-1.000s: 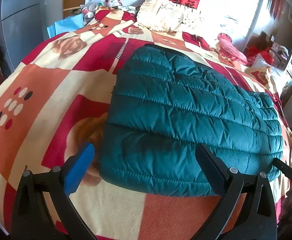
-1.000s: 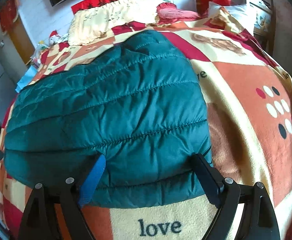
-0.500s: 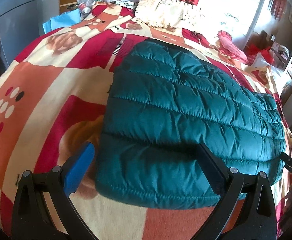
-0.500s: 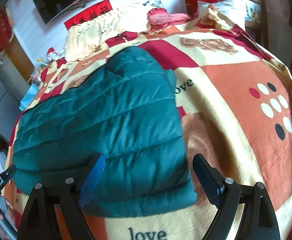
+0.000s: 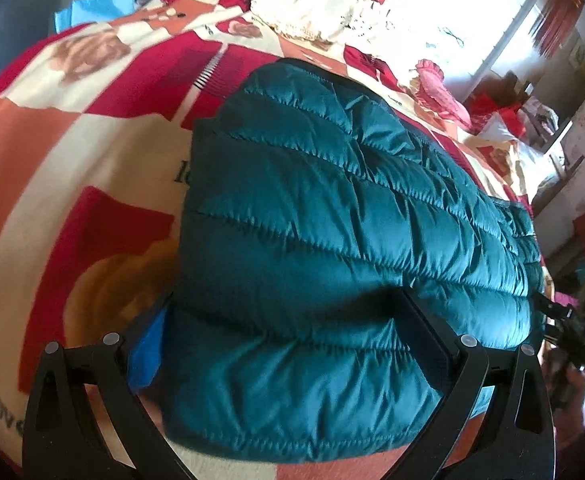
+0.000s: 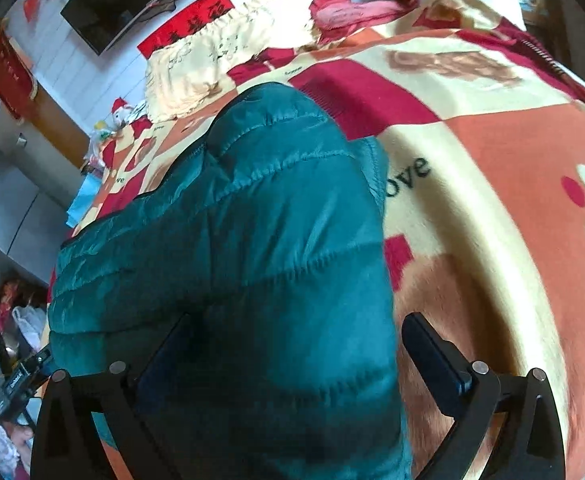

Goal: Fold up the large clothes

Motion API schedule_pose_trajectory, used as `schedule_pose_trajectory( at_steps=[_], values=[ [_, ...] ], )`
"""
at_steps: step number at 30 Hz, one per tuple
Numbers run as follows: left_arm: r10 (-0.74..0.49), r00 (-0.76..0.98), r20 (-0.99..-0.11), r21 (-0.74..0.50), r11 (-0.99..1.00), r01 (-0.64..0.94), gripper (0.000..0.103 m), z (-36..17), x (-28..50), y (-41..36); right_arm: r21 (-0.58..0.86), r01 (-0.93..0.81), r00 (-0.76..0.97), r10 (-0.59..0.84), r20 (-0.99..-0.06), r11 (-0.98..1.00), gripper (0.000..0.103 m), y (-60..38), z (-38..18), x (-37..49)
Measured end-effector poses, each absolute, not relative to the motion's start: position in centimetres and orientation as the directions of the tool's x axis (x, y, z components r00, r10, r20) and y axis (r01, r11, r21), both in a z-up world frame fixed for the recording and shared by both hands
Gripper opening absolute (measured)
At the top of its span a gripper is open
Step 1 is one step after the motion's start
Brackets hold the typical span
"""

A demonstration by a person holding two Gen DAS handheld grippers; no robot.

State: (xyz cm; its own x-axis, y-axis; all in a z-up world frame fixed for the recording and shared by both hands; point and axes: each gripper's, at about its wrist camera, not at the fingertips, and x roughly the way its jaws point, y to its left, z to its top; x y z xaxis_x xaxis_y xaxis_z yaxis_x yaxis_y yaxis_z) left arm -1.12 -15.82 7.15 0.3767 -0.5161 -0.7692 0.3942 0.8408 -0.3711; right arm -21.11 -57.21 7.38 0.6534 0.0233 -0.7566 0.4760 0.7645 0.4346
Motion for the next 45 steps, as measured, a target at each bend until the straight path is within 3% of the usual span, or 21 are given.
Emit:
schedule_pose_trajectory(
  at_steps=[7,14,19,26,33,34,36,38,40,45],
  values=[
    [-0.538,0.350,-0.767,-0.406,0.829,0.384,0.103,6.5,0.5,-16.8,0.518,0.425,0.654,0.144,-0.742,0.742,0.103,-58.1,5.7,-18.5],
    [-0.599,0.302,-0.741,-0.468,0.785,0.407,0.103,5.8,1.6,-16.2,0.536,0.437,0.673,0.133,-0.727,0.722,0.103,-57.6,5.3,-18.2],
    [-0.580,0.423,-0.696,-0.504,0.815,0.288,0.103,6.5,1.5,-12.9,0.540,0.431,0.679,0.135,-0.722,0.724,0.103,-57.6,5.2,-18.5],
    [-0.654,0.238,-0.718,-0.614,0.756,0.225,0.103,4.4,3.0,-14.3,0.545,0.416,0.699,0.128,-0.704,0.728,0.103,-57.8,5.0,-19.2],
    [-0.566,0.290,-0.772,-0.494,0.821,0.287,0.103,5.2,1.6,-16.6,0.544,0.432,0.686,0.129,-0.716,0.720,0.103,-57.8,5.1,-19.0],
    [-0.566,0.289,-0.772,-0.491,0.820,0.293,0.102,5.3,1.5,-16.7,0.545,0.435,0.688,0.127,-0.715,0.717,0.102,-57.7,5.1,-18.9],
    [-0.579,0.302,-0.757,-0.492,0.810,0.319,0.086,6.2,0.9,-16.7,0.540,0.432,0.701,0.107,-0.705,0.723,0.090,-56.9,5.8,-19.2],
    [-0.579,0.322,-0.749,-0.468,0.806,0.362,0.077,7.1,0.0,-16.5,0.532,0.422,0.708,0.099,-0.699,0.735,0.071,-56.2,6.7,-19.5],
    [-0.583,0.334,-0.741,-0.445,0.799,0.405,0.068,8.1,-1.1,-16.2,0.542,0.410,0.722,0.103,-0.684,0.734,0.063,-55.7,7.6,-20.1],
    [-0.619,0.309,-0.722,-0.457,0.762,0.459,0.057,10.0,-4.3,-14.3,0.603,0.384,0.751,0.143,-0.644,0.699,0.054,-54.3,9.1,-22.7]
  ],
)
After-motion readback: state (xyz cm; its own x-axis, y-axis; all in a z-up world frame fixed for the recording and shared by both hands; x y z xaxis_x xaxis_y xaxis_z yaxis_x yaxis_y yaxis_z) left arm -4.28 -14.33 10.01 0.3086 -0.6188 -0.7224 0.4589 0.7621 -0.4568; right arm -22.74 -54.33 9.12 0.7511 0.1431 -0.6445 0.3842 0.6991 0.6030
